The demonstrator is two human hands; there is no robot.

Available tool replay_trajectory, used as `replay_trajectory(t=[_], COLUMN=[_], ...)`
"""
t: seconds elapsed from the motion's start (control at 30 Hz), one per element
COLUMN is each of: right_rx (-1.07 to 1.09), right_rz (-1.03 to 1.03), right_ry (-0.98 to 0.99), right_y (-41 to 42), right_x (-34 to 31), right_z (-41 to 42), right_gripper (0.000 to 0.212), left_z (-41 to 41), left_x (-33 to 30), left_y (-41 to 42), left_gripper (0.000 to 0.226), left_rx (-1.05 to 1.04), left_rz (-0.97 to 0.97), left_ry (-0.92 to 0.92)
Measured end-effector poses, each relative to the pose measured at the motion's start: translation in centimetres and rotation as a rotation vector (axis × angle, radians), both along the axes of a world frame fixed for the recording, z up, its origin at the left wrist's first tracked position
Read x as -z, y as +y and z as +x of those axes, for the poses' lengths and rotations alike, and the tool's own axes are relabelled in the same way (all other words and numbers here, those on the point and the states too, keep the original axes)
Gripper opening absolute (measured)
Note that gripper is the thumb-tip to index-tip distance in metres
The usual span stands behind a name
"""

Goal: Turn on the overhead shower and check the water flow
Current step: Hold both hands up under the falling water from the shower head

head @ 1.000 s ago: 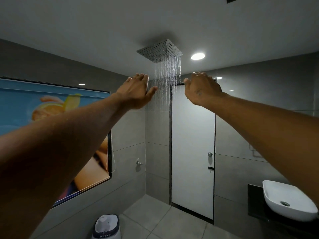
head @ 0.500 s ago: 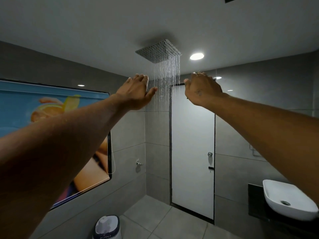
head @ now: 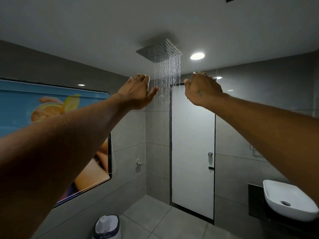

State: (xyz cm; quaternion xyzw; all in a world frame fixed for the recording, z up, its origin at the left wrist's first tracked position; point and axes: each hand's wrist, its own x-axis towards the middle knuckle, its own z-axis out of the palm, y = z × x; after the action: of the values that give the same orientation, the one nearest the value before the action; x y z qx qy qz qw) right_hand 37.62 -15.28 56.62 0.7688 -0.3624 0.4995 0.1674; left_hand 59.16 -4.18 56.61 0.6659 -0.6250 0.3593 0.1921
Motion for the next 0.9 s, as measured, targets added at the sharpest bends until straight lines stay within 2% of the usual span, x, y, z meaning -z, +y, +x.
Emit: replay_trajectory(t=[0.9], right_rx=[0.019], right_rz=[-0.01], right_ry=[0.0], right_y=[0.32], right_x=[-0.28], right_z=[0.12], right_gripper=[0.05], left_z=[0.13], left_x=[-0.18], left_y=[0.24], left_gripper=[0.083], left_rx=[-0.003], left_rz=[-0.001], left_ry=[0.004])
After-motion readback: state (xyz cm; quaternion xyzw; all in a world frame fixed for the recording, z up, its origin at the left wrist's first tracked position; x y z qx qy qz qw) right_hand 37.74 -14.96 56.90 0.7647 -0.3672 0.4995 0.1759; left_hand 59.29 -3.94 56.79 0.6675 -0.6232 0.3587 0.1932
